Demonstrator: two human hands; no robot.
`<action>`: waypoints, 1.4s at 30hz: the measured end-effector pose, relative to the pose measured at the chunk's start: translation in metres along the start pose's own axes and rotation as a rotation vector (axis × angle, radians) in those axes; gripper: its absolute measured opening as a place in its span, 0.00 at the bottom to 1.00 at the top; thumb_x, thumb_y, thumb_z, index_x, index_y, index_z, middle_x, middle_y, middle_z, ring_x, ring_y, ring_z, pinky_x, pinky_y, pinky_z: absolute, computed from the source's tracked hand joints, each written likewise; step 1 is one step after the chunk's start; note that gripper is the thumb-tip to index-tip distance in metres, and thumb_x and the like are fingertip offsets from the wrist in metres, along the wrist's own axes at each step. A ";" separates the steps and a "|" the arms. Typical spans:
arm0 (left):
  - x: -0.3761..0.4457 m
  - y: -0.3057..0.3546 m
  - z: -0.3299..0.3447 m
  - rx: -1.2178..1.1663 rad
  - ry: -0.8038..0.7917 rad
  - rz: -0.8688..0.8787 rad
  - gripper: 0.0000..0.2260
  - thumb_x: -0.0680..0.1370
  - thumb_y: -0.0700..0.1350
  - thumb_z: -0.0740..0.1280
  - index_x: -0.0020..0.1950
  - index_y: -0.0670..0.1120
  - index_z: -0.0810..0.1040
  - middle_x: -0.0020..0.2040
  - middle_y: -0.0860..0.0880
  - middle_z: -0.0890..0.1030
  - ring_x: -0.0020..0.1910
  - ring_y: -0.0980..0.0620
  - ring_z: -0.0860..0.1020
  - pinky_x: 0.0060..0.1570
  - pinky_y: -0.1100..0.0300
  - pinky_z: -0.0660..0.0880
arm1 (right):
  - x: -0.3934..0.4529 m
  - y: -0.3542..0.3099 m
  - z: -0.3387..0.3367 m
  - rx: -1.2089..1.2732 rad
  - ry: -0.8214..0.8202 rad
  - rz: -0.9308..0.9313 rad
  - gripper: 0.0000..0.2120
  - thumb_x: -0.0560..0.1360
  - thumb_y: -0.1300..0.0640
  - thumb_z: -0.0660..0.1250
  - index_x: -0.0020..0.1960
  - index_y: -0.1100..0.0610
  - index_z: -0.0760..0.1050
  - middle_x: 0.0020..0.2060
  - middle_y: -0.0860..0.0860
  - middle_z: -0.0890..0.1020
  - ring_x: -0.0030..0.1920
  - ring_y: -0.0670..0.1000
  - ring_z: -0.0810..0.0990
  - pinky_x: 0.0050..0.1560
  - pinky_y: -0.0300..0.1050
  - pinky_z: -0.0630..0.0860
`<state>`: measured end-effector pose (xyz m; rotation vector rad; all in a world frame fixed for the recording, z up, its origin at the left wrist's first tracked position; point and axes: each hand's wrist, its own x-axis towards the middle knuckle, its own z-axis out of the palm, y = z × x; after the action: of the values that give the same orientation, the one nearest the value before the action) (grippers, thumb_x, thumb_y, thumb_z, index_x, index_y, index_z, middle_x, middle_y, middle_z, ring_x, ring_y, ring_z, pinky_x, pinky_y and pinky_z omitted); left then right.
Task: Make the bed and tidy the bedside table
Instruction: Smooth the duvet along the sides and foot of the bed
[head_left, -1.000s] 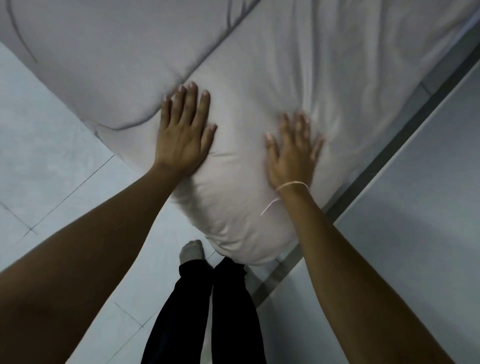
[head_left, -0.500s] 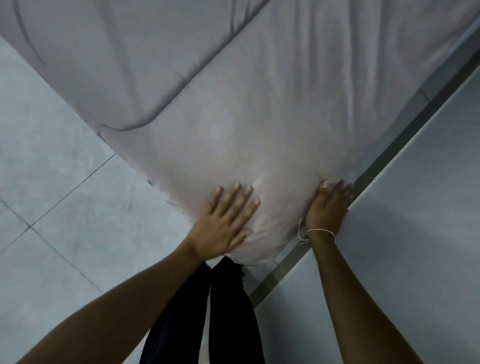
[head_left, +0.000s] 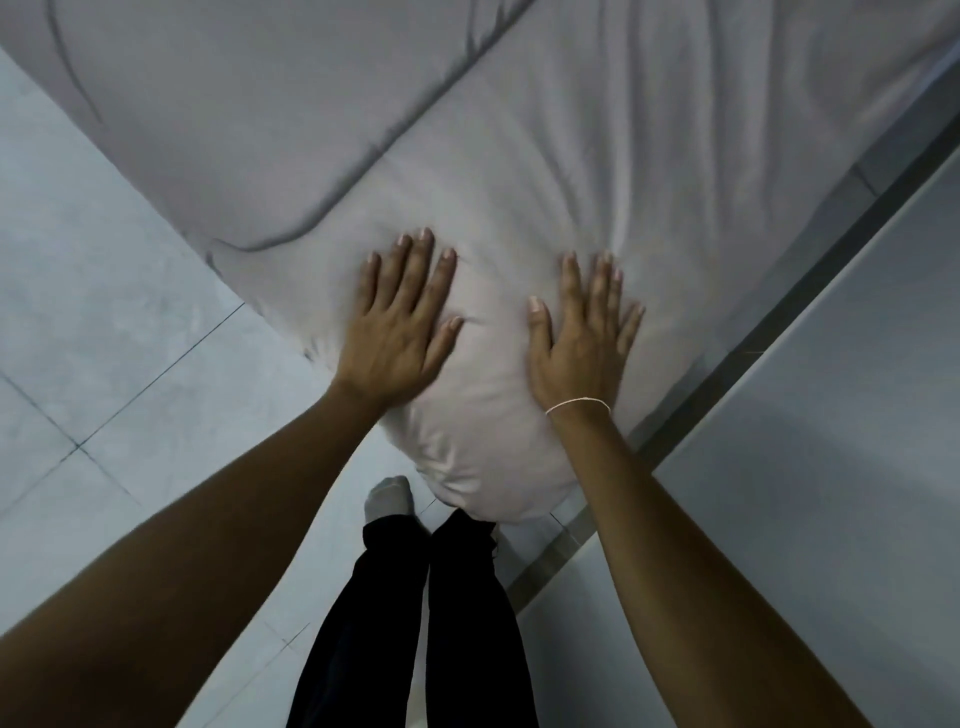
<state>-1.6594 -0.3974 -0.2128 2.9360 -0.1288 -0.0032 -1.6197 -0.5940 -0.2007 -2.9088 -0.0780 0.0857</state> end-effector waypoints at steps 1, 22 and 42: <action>-0.006 0.003 0.002 0.005 -0.002 0.002 0.27 0.82 0.56 0.49 0.77 0.43 0.55 0.77 0.39 0.55 0.76 0.41 0.52 0.73 0.41 0.50 | -0.003 0.007 0.001 -0.011 -0.003 0.036 0.28 0.81 0.39 0.48 0.78 0.47 0.52 0.78 0.54 0.54 0.78 0.54 0.49 0.76 0.61 0.46; -0.094 -0.008 -0.155 -0.045 -0.240 -0.098 0.30 0.80 0.62 0.44 0.78 0.48 0.49 0.78 0.42 0.51 0.76 0.41 0.52 0.73 0.44 0.55 | -0.057 -0.024 -0.135 -0.084 -0.346 0.245 0.32 0.80 0.40 0.50 0.79 0.50 0.43 0.79 0.54 0.46 0.78 0.57 0.45 0.75 0.63 0.46; -0.115 -0.206 -0.439 0.041 0.098 -0.454 0.23 0.75 0.47 0.69 0.69 0.43 0.71 0.69 0.38 0.70 0.64 0.39 0.74 0.61 0.42 0.71 | 0.001 -0.317 -0.277 -0.015 -0.228 -0.175 0.31 0.80 0.40 0.50 0.78 0.45 0.43 0.79 0.52 0.46 0.78 0.57 0.47 0.74 0.63 0.49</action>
<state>-1.7514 -0.0978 0.1752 2.9283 0.5560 0.0752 -1.6161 -0.3481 0.1411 -2.8799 -0.3712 0.3868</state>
